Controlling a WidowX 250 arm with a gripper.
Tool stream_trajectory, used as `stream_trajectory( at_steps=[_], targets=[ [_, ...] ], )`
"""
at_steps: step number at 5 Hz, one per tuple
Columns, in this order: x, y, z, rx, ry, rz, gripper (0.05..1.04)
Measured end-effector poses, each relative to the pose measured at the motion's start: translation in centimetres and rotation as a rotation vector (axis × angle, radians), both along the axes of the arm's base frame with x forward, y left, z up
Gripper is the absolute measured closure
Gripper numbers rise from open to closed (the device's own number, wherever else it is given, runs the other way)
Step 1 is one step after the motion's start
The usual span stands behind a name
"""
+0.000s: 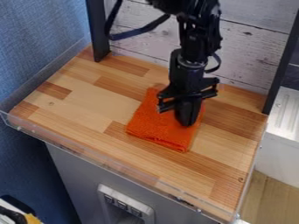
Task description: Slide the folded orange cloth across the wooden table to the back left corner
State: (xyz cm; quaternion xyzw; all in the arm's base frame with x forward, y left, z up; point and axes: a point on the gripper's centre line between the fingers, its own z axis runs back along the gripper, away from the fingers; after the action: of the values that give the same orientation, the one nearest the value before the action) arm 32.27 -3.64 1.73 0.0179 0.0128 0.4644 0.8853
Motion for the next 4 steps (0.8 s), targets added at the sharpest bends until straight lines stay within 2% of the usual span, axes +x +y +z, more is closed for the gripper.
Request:
stream_trajectory(
  at_steps=[1,2,4],
  targets=[
    [0.1,0.1,-0.6,-0.012,0.005,-0.008,1.024],
    [0.1,1.6,-0.8,-0.039,0.002,-0.107,1.025],
    [-0.1,7.8,-0.8,-0.079,-0.015,-0.4,1.025]
  ],
)
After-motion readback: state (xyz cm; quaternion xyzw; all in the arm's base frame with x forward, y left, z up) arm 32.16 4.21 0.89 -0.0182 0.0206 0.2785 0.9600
